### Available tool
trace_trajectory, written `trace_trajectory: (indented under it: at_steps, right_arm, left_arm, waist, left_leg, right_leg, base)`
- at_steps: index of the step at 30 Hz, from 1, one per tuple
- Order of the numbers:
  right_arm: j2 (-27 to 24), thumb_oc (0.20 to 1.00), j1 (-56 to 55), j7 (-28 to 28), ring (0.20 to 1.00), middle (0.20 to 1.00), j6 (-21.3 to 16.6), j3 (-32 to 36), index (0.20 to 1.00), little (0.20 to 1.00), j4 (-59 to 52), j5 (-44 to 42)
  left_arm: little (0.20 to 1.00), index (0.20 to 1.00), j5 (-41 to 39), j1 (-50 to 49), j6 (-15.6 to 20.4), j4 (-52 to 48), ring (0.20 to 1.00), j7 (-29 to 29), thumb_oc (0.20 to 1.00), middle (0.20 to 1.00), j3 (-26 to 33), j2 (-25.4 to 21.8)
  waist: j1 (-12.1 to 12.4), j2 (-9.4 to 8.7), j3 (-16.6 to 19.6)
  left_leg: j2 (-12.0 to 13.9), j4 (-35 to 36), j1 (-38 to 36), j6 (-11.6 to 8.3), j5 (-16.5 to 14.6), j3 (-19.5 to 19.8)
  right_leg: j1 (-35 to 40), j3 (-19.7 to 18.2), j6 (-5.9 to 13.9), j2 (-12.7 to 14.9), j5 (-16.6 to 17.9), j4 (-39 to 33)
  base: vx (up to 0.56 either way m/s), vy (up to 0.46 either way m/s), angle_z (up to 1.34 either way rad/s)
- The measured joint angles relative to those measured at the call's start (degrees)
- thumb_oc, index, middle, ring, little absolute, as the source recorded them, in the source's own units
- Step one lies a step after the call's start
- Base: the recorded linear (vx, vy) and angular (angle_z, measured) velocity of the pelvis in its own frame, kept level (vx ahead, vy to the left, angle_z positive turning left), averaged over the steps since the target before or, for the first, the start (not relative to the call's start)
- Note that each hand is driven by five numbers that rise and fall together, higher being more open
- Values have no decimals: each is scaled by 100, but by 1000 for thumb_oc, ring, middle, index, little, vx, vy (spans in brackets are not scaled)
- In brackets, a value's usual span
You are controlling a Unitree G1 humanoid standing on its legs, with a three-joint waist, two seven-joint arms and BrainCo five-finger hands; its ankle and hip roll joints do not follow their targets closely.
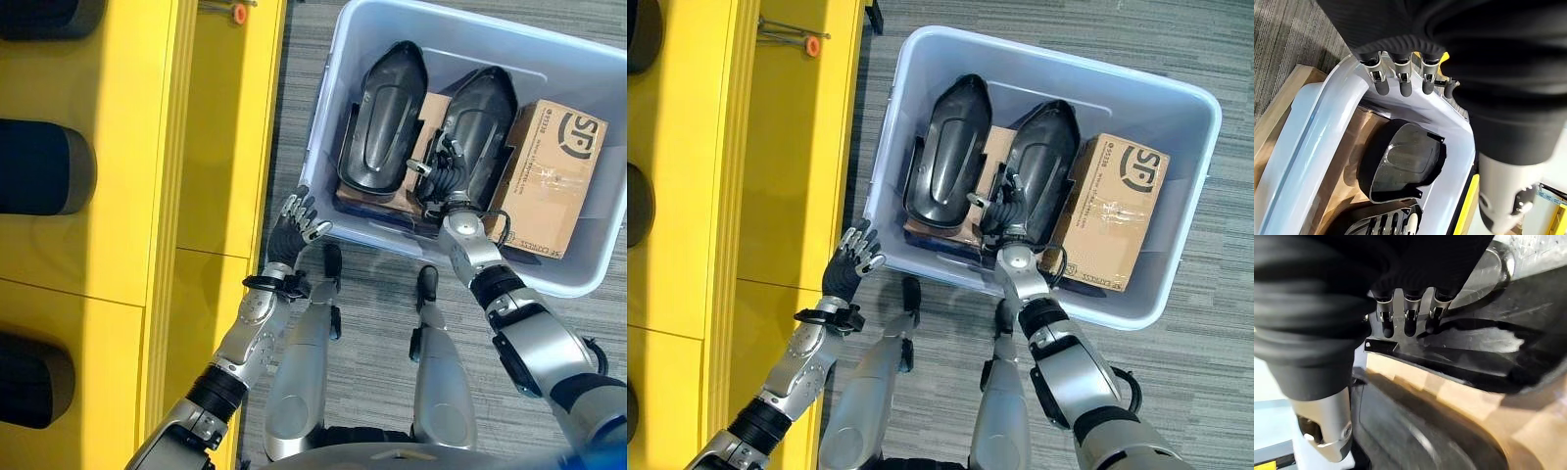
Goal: Move parts from the plastic box to the shelf.
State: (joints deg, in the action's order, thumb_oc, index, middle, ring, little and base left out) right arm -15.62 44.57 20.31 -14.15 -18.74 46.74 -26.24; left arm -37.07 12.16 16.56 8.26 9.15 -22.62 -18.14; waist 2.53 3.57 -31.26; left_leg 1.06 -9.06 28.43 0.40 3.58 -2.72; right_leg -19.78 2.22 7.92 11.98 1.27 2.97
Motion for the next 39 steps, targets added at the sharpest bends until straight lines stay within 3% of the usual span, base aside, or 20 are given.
trace_trajectory:
  at_steps: [18, 25, 27, 35, 39]
  right_arm:
    - [368, 1000, -515, -218, 1000, 1000, -39, -245, 1000, 1000, -650, -255]
    - [200, 1000, -1393, -251, 1000, 1000, -41, -343, 1000, 1000, -2160, -256]
    - [90, 1000, -1795, -262, 1000, 1000, -24, -287, 1000, 1000, -2661, -149]
    - [-328, 1000, -2736, 29, 1000, 1000, -123, 776, 1000, 1000, -4887, 976]
    - [-325, 1000, -2777, 140, 1000, 1000, -131, 811, 1000, 1000, -5016, 1145]
  left_arm:
    - [1000, 1000, -49, 27, 1, 3, 1000, 123, 1000, 1000, 18, 119]
    - [1000, 1000, -44, 33, 2, 4, 1000, 243, 1000, 1000, 77, 189]
    - [1000, 1000, -39, 20, 0, 3, 1000, 246, 1000, 1000, 123, 188]
    - [1000, 1000, 70, -59, -5, -21, 1000, 246, 1000, 1000, 305, 106]
    - [1000, 1000, 70, -68, -7, -25, 1000, 248, 1000, 1000, 314, 98]
  waist:
    - [-159, -2, 1]
    - [-202, -21, -4]
    - [-317, -104, -7]
    - [-524, -374, -47]
    - [-528, -380, -48]
  left_leg:
    - [-1, -8, -9, 13, 19, 11]
    - [0, -8, 10, 13, 19, 19]
    - [2, -8, 19, 13, 19, 17]
    - [42, -9, 48, 14, 19, -25]
    - [75, -9, 53, 13, 18, -97]
  right_leg:
    - [17, 4, 1, -5, 1, 21]
    - [7, 7, -2, -6, -3, 21]
    - [-1, 6, -1, -10, -2, 22]
    - [-75, -31, -10, -40, -7, 65]
    - [-146, -150, -13, -88, -6, 100]
  base:
    - [0, 0, 0]
    - [0, 0, 0]
    - [0, 0, 0]
    - [-3, 1, -3]
    - [2, 2, -10]
